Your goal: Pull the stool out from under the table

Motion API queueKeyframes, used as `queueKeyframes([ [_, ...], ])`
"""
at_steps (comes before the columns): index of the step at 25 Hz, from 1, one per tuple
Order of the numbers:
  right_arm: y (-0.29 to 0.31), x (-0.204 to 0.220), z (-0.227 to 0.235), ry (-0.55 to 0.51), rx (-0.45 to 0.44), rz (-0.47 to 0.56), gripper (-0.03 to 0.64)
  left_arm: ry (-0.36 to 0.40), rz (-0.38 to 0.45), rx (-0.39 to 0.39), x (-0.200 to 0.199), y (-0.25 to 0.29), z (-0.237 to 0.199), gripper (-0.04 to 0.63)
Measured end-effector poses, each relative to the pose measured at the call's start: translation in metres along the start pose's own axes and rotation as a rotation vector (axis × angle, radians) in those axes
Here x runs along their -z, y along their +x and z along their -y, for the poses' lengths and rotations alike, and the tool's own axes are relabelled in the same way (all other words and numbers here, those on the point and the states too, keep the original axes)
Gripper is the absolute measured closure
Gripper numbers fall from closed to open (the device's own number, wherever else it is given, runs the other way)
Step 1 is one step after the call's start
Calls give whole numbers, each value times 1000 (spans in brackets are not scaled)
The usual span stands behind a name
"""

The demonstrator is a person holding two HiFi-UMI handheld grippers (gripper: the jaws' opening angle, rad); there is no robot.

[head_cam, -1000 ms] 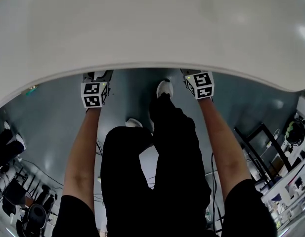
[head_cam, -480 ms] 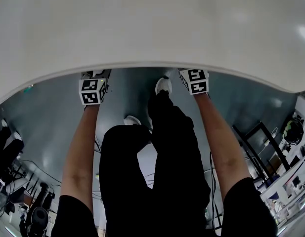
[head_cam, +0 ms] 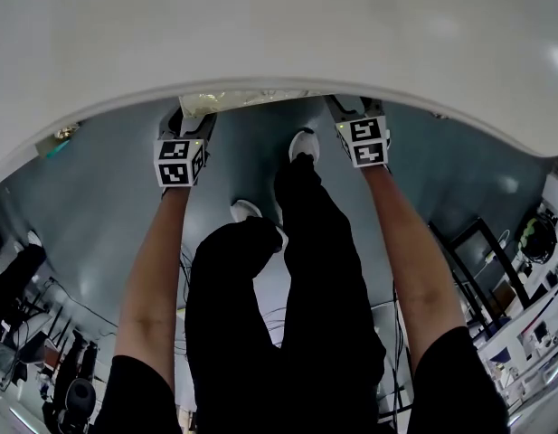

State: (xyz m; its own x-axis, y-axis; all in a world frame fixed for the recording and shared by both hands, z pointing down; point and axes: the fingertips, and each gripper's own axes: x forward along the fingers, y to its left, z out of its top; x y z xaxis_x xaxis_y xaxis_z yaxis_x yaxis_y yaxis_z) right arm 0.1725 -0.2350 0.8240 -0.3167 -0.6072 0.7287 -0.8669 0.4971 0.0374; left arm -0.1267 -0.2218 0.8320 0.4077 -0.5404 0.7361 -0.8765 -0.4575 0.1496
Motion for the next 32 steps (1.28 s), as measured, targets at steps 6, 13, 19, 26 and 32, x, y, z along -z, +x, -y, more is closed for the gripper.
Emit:
queueKeyframes([
  [6,-19,25,-27,-3,-22,-85,351,7,-89,10,32,-18,12,305],
  [13,-56,71,-58,-11,-56,-179,357,35,-161,45,71,-43,36,304],
  [19,-85,98,-80,-22,-34,-227,385,68,-228,75,99,-63,52,304],
  [26,-105,124,-109,1,-34,-253,385,76,-259,83,132,-87,63,304],
  [32,-127,149,-142,11,-36,-275,385,91,-309,75,166,-113,70,304],
])
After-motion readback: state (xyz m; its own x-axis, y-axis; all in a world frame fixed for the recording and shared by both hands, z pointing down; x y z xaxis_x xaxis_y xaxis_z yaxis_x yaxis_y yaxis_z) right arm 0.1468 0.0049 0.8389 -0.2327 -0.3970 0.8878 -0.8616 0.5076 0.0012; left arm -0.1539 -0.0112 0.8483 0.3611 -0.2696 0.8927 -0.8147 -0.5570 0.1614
